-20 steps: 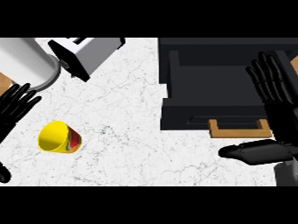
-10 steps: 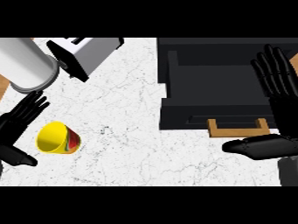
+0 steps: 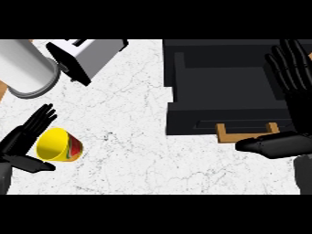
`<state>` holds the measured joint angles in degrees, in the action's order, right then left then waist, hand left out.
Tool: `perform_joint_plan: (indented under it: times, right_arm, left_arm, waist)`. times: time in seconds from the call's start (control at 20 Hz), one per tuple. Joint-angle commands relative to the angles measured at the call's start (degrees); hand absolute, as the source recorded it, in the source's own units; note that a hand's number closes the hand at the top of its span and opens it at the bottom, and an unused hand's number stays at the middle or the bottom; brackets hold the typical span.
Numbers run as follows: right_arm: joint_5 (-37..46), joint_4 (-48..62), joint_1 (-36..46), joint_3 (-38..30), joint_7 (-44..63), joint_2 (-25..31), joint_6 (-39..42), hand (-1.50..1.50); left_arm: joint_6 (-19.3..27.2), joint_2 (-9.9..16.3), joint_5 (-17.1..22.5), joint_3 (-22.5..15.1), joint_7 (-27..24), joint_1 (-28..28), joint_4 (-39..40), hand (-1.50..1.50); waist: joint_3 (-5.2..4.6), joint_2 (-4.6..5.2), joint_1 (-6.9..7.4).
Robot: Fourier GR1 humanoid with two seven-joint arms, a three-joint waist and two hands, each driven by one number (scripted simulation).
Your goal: Pick up the cup, place it into the drawer and close the drawer
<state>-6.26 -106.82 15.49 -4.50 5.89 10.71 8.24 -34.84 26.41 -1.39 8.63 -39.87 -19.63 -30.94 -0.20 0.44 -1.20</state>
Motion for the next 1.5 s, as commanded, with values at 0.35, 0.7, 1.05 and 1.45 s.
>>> perform_joint_plan:
  times: [0.35, 0.7, 1.05, 1.45]
  right_arm:
    - [-1.93, -0.79, -0.47, -1.42, -0.06, 1.21, 1.81, -1.5]
    - [0.01, -1.05, 0.83, 1.3, 1.34, -0.61, 0.3, -1.5]
    - [-0.48, 1.41, 0.96, -1.4, -1.22, 0.51, 0.86, -1.5]
    - [-3.02, -0.33, -0.68, -2.27, 0.61, 1.96, 2.99, -1.5]
  left_arm:
    - [-1.82, -1.58, -3.67, -2.34, -18.57, -1.0, 10.8, -1.5]
    - [-0.97, -3.89, -4.45, -3.86, -18.88, -5.01, 13.12, -1.5]
    - [-1.74, -4.29, -5.14, -4.99, -21.43, -5.27, 15.2, -1.5]
    - [-7.0, -6.01, -4.22, -6.13, -19.81, -6.87, 15.71, -1.5]
  waist:
    - [-0.19, 0.35, -0.89]
    - [-0.19, 0.38, -0.83]
    - [-0.11, 0.38, -0.51]
    - [-0.17, 0.41, -1.58]
